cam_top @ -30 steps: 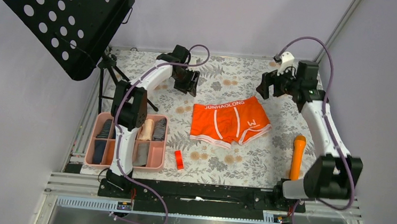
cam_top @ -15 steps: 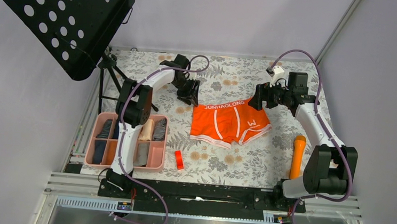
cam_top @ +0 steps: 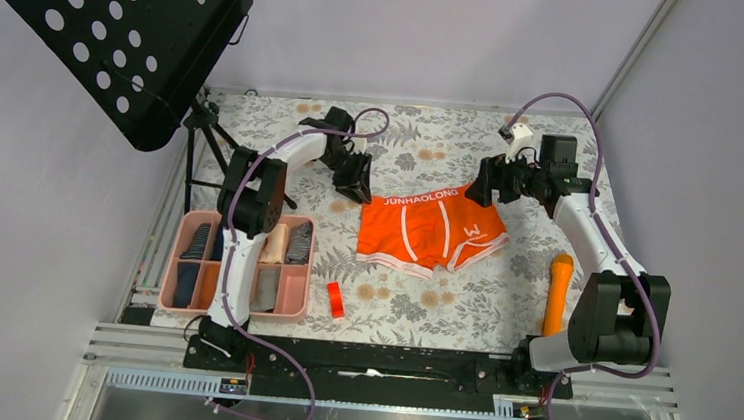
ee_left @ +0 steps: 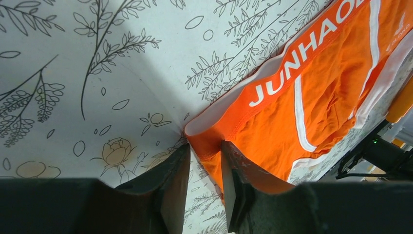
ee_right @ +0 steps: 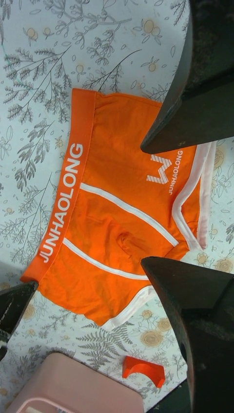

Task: Roll the underwear
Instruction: Fold the underwear at the center of the board.

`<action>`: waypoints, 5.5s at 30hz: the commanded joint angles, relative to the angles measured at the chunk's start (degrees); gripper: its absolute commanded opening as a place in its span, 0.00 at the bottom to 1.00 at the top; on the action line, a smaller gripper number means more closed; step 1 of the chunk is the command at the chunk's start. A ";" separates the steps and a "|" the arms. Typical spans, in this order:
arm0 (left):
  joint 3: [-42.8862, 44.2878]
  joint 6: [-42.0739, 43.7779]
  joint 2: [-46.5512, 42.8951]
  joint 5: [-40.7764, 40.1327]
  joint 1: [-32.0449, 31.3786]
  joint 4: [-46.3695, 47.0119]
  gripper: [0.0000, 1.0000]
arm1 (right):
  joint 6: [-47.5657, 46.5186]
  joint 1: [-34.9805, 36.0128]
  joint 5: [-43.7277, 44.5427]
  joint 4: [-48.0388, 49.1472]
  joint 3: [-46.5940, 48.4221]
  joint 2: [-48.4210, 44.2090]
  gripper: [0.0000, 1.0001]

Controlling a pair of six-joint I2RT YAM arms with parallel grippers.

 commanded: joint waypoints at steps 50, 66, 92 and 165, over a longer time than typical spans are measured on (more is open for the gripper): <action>-4.82 0.16 -2.37 -3.54 -0.07 2.03 0.00 | -47.42 47.54 5.47 -1.93 13.86 32.61 0.45; -3.85 1.16 -5.09 -3.16 2.38 0.72 0.00 | -43.64 48.19 2.37 -2.79 19.77 32.34 0.00; 10.48 -6.41 -6.92 -0.05 -4.34 5.83 0.00 | -31.32 38.24 -2.61 -5.64 16.19 12.37 0.00; 30.71 -18.97 11.48 -5.74 -18.46 29.38 0.00 | -25.73 6.79 0.39 -15.91 -2.29 -8.58 0.00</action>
